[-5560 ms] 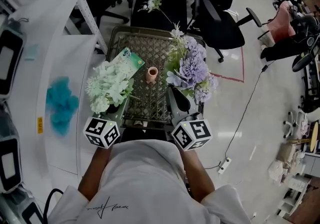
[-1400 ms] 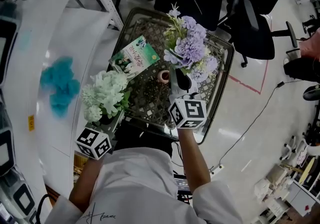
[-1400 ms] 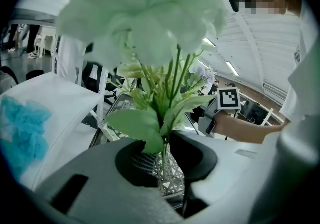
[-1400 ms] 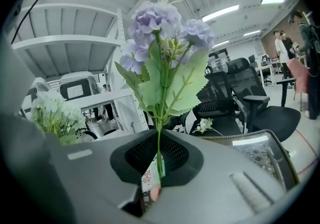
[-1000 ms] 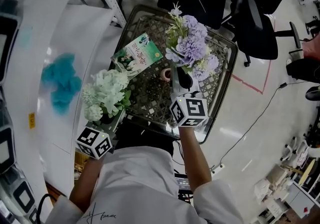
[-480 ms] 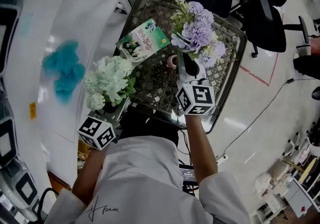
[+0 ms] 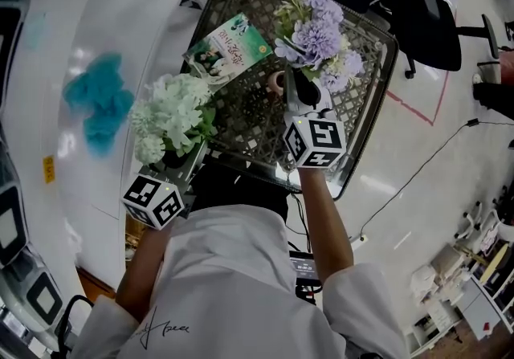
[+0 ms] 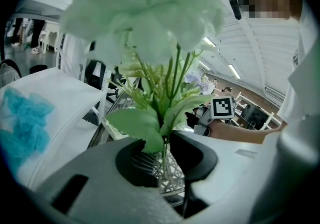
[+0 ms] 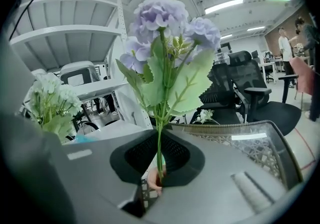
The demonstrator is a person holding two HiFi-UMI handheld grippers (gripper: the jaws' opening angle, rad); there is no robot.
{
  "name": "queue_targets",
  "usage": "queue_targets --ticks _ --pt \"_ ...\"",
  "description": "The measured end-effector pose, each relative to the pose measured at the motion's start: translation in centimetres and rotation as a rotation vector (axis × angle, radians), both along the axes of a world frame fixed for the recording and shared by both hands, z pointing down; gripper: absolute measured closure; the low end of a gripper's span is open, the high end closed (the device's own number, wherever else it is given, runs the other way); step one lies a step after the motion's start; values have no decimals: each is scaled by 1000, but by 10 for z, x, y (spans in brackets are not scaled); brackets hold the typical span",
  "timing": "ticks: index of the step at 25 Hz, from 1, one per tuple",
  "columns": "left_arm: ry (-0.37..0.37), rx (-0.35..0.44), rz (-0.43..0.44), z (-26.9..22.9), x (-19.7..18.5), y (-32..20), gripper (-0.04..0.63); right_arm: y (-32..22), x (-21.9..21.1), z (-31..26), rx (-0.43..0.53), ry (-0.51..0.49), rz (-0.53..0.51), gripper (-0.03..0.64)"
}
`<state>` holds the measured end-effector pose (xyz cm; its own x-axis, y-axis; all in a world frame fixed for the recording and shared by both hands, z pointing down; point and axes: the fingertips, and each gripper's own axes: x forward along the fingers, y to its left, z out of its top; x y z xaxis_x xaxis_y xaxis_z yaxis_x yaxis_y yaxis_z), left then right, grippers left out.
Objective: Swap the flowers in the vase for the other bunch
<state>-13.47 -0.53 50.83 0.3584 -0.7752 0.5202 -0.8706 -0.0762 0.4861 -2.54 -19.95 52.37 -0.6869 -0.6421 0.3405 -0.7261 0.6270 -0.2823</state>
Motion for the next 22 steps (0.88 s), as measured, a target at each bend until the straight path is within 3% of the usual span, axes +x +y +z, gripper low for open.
queue_targets --ticks 22 --pt "0 -12 -5 2 -1 0 525 5 -4 15 -4 52 -18 591"
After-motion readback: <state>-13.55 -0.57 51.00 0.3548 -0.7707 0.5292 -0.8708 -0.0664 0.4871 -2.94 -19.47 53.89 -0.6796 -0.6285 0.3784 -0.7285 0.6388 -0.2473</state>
